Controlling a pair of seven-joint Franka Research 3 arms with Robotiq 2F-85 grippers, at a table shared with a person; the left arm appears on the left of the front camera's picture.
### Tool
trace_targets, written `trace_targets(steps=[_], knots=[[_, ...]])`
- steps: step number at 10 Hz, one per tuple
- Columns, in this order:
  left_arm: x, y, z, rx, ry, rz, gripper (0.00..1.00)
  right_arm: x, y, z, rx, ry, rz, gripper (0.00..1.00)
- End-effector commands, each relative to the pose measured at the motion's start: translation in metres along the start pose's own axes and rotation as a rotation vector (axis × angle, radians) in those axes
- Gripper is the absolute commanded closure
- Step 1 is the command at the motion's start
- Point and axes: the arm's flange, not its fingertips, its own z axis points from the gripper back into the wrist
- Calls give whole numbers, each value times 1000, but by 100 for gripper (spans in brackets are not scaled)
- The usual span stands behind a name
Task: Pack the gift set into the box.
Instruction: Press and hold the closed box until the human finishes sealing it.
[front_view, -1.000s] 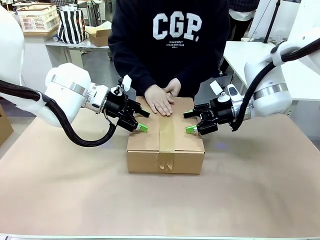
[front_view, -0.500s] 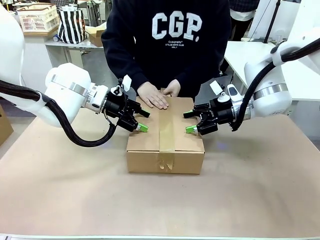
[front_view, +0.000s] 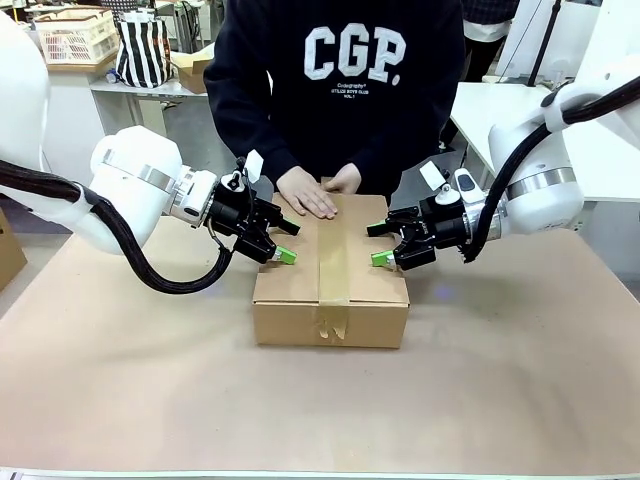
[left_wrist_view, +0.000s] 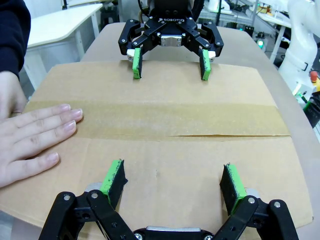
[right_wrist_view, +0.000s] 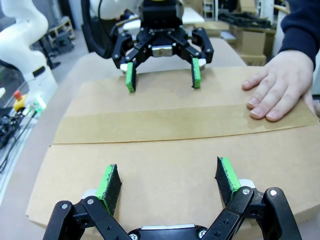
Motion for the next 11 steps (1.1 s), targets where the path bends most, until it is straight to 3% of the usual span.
trace_targets(steps=[1,11], knots=[[-5,-1,-1,-2,5,-1,0,-3,0,0,-3,6,-4,0],[-5,-1,-1,-2,5,-1,0,-3,0,0,-3,6,-4,0]])
